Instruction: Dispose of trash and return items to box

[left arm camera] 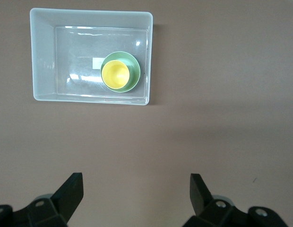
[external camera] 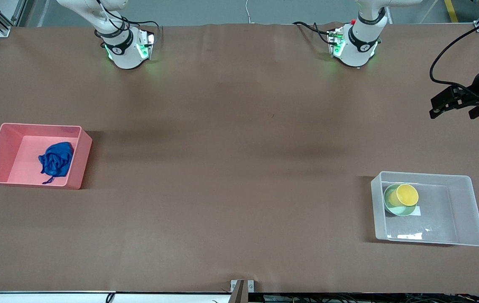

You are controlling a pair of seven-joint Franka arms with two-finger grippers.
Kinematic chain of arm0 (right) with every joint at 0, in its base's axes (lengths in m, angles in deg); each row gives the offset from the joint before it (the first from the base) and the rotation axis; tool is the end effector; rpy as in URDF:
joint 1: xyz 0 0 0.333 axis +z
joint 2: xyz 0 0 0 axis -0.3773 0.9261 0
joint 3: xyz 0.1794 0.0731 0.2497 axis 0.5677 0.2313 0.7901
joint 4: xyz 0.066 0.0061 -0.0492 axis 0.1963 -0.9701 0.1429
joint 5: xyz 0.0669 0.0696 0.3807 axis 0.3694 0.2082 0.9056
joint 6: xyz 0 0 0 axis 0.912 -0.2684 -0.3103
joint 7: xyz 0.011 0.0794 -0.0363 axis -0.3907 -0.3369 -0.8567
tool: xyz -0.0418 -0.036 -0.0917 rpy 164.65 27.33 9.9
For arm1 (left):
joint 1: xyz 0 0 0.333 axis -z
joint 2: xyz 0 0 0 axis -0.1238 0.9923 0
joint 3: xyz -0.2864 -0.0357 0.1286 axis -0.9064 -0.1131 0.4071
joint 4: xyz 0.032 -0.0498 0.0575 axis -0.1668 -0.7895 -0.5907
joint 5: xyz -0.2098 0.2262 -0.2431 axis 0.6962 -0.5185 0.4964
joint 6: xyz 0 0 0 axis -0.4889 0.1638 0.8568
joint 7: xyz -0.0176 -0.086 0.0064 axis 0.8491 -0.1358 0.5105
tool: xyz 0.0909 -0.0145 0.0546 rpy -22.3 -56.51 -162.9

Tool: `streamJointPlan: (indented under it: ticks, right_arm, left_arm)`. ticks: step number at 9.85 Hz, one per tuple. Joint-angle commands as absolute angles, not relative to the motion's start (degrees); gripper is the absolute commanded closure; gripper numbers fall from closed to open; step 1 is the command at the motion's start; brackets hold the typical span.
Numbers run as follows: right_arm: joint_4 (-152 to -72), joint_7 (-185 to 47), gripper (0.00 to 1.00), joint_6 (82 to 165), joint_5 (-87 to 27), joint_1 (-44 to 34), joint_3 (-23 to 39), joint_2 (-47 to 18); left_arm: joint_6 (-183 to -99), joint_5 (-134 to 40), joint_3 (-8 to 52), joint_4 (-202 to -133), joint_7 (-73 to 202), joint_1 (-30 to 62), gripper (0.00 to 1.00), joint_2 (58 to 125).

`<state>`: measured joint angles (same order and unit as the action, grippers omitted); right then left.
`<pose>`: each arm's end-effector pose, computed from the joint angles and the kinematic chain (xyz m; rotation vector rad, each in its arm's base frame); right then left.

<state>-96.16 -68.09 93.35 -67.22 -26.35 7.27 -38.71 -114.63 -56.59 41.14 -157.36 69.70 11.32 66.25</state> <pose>0.5313 -0.0990 0.6836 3.1214 -0.1762 0.0893 0.5568 -0.0323 0.6306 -3.1379 0.0549 -0.0405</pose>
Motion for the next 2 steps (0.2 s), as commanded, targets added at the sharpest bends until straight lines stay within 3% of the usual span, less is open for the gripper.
streamJointPlan:
  ticks: [1,2]
  right_arm:
    - [-95.6,-68.8,0.0,92.9,-67.3,-27.2,7.8,-38.5]
    - [-95.6,-68.8,0.0,92.9,-67.4,-27.1,7.8,-38.5]
  left_arm:
    - [-114.3,-56.7,40.2,-159.1,69.6,10.6,0.01,66.3]
    - [-114.3,-56.7,40.2,-159.3,69.6,10.6,0.01,66.4]
